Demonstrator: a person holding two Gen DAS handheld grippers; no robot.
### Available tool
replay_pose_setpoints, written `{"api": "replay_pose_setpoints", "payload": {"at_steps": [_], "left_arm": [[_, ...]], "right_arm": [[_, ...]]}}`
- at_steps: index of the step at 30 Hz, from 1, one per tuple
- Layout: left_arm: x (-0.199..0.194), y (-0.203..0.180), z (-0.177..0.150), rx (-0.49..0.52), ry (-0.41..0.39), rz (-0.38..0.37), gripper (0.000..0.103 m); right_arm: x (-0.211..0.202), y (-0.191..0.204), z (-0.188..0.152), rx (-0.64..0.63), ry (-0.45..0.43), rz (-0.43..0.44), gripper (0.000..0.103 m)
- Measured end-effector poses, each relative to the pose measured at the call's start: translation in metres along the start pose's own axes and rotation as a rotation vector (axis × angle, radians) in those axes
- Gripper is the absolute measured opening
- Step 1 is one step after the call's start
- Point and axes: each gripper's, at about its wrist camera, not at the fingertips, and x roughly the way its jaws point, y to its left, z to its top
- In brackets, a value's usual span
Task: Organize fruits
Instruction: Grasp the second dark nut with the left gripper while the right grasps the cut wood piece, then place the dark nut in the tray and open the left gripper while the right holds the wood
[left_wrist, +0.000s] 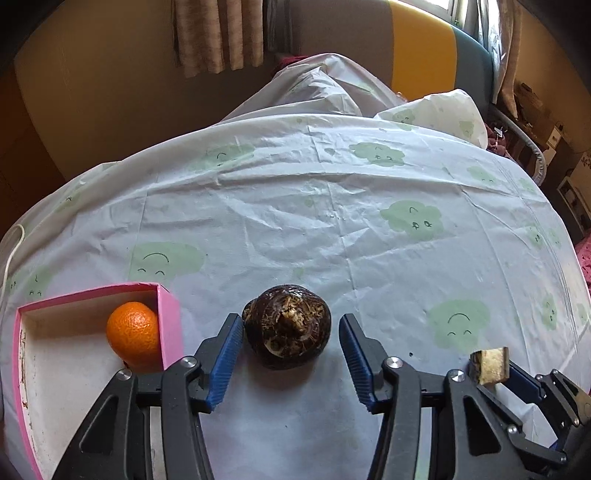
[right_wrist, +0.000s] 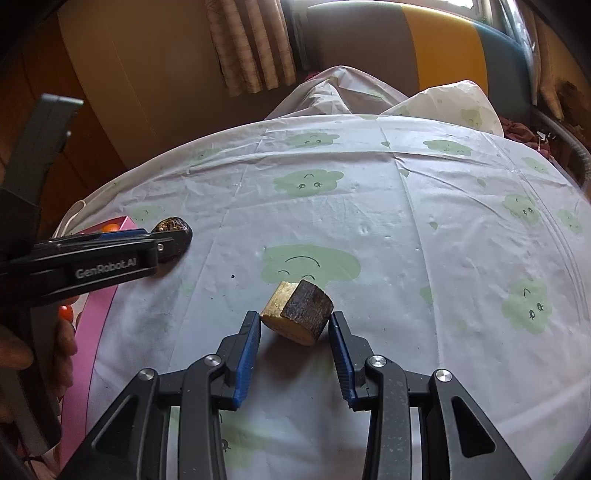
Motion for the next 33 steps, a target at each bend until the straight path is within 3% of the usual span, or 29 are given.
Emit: {"api": "replay_pose_setpoints", "payload": {"at_steps": [6,20,33], "left_arm": [[-0.004,-0.001,-0.012,0.005,-0.027,-0.009,0.05],[-0.094,-0.013,-0.074,-0.032,-0.159,-0.033,0.05],[-0.148,0.028,-0.137,-0.137,-0.237,0.005,0.05]], "right_arm": [[-0.001,-0.001,-0.001,-0.004,-0.003,0.002,0.038],[-0.016,0.0,-0.018,-0.018,0.004,-0.021,0.038],[-0.033,0.014,-0.046,-0.055,-0.006,-0.035,0.038]]}}
